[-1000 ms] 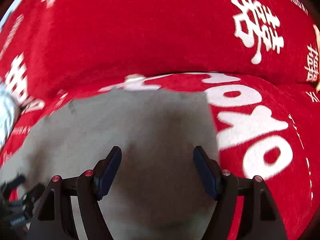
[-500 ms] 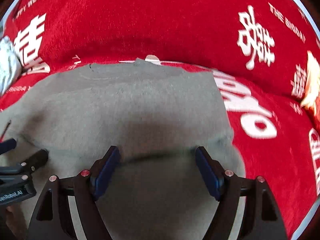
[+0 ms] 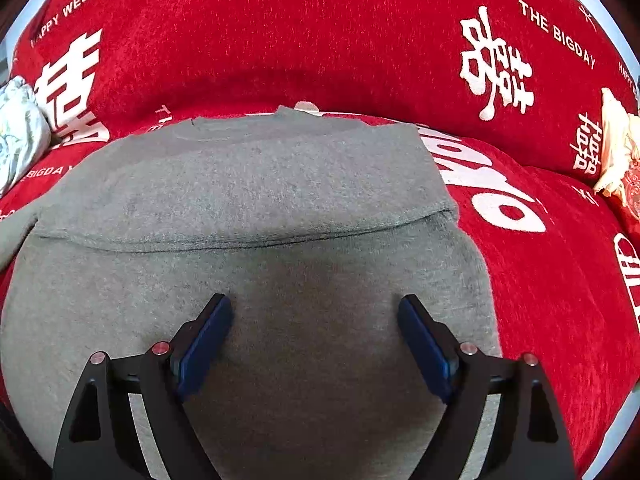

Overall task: Fold small clothes
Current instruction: 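Grasp the other sleeve cuff with the left gripper and lift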

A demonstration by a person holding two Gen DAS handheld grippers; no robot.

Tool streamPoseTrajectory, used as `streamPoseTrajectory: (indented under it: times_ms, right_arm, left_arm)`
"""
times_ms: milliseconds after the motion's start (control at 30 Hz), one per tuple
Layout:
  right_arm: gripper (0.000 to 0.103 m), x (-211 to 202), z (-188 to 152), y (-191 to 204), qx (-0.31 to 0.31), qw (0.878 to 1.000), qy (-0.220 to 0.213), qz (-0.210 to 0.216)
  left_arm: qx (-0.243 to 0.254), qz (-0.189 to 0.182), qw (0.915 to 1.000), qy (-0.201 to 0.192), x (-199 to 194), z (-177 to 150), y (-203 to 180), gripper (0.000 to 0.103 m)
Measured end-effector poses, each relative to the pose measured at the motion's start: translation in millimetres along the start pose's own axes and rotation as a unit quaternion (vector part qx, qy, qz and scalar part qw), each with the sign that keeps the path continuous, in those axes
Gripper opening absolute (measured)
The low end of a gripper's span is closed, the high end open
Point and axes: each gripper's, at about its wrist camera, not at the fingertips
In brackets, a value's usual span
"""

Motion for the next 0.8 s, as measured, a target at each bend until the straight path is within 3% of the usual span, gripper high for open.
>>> streamPoseTrajectory:
  times_ms: [167,267,333,433,467,500,567,667,733,800]
  right_arm:
    - [0.088,-1.4,3.0,14.2,-0.012,1.0,0.0,0.009]
    - [0.088,-2.1,6.7,29.2,-0.025,1.0,-0.005,0.018]
    - [0.088,-2.5,9.8,42.4,-0.038,0.999,-0.01,0.024]
    - [0.088,-2.3,11.5,64.2,-0.067,0.997,-0.018,0.025]
    - [0.088,-1.6,11.4,70.0,-0.074,0.997,-0.02,0.024]
    - [0.088,0.0,11.3,77.1,-0.083,0.996,-0.021,0.025]
    - [0.088,4.2,10.6,86.6,-0.093,0.995,-0.019,0.03]
    - [0.088,10.3,9.7,98.4,-0.102,0.994,-0.013,0.037]
    - [0.088,11.1,9.0,105.1,-0.111,0.993,-0.017,0.041]
    - [0.088,11.8,9.0,110.4,-0.122,0.991,-0.021,0.043]
  left_arm:
    - [-0.153,0.014,0.9879,0.023,39.5,27.4,103.8,0.102]
    - [-0.214,-0.032,0.9749,0.055,73.8,36.4,139.9,0.102]
    - [-0.224,-0.019,0.9743,0.017,74.6,44.7,147.9,0.102]
    - [-0.2,-0.037,0.9792,-0.004,74.3,55.3,138.4,0.101]
    - [-0.187,-0.054,0.9807,-0.015,71.4,58.4,132.2,0.09]
    - [-0.172,-0.062,0.9829,-0.026,69.1,61.7,125.2,0.07]
    - [-0.151,-0.074,0.9854,-0.03,71.2,68.1,116.6,0.05]
    - [-0.166,-0.093,0.9813,-0.025,77.3,73.7,123.5,0.01]
    - [-0.184,-0.114,0.9761,-0.017,78.3,73.5,132.1,0.009]
    - [-0.174,-0.091,0.9798,-0.035,68.6,73.3,132.9,0.009]
Point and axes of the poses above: each gripper's, at about its wrist camera, not at the fingertips, and x roughly the way its jaws point, y to its left, z to its top, and after that the axes turned 7 degrees about z, right-handed
